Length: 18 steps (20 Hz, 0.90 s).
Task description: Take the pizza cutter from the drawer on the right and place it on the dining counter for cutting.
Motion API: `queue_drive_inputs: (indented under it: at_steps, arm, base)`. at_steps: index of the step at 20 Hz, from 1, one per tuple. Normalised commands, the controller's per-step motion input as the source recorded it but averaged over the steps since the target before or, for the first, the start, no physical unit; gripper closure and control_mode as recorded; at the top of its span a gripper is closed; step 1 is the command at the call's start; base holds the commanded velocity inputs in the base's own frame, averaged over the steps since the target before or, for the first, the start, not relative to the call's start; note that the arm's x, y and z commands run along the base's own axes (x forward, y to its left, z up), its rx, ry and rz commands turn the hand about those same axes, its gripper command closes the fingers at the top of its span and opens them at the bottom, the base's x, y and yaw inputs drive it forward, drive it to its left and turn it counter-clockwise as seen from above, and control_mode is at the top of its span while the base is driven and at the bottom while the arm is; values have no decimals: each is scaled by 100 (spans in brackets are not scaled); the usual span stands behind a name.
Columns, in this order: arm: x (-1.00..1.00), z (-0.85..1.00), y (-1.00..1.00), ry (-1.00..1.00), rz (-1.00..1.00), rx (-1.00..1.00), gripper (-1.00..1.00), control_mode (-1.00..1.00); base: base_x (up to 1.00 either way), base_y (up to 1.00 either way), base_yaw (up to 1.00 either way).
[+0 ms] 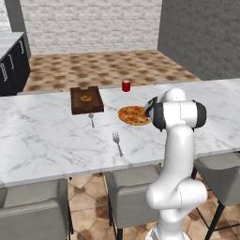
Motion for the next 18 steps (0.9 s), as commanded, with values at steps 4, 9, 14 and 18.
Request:
queue_drive_inputs:
  at_steps: [4,9,14,18]
  arm:
    - [15,-22,0,4,0,0,100,-100]
    - [13,-21,0,5,0,0,100,-100]
    - [13,-20,0,4,0,0,100,-100]
    - [14,-21,0,3,0,0,100,-100]
  base:
    - [0,0,0]
    - [0,0,0]
    - [0,0,0]
    - [0,0,0]
